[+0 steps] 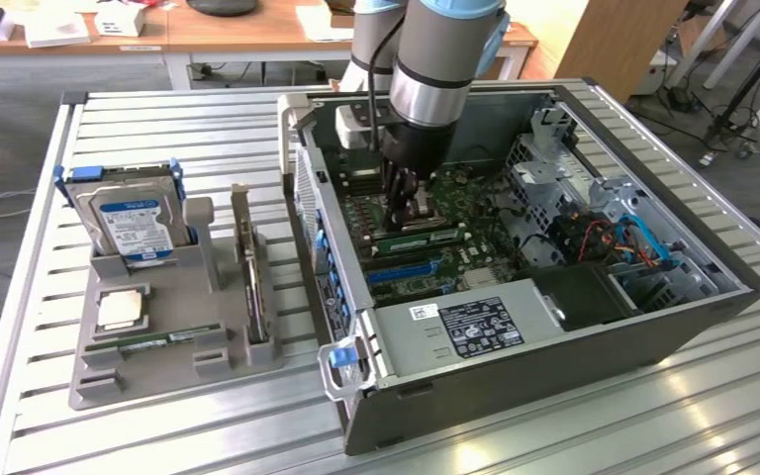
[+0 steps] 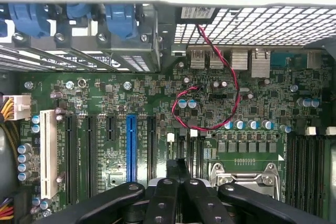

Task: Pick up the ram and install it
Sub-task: 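Press down the ram until it locks into place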

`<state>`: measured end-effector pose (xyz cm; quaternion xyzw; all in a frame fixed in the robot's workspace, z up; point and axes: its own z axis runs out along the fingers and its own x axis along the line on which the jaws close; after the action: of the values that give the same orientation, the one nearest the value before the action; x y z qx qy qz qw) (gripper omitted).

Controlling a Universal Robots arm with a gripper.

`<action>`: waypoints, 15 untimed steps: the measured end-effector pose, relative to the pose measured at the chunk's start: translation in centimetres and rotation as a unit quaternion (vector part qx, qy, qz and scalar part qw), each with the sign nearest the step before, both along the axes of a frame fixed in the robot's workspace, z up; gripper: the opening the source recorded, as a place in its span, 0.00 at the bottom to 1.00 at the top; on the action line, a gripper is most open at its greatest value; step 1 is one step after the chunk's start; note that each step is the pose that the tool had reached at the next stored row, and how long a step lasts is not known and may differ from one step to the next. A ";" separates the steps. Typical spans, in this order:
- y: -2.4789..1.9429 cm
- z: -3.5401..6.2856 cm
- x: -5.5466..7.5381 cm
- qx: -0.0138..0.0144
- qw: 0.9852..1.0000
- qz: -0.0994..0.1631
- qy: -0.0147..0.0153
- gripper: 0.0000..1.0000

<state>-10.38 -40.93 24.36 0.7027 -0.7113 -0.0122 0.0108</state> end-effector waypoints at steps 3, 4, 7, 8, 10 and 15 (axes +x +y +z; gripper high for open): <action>0.00 0.01 0.0 0.000 1.000 0.000 0.000 0.11; 0.00 0.01 0.1 0.000 1.000 0.000 0.000 0.11; 0.00 0.01 0.4 0.000 1.000 0.000 0.000 0.11; 0.00 0.01 0.6 0.000 1.000 0.000 0.000 0.11; 0.00 0.01 0.9 0.000 1.000 0.000 0.000 0.11; 0.00 0.00 1.9 0.000 1.000 0.000 0.000 0.11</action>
<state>-8.52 -40.93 24.36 0.7027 -0.7113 -0.0122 0.0108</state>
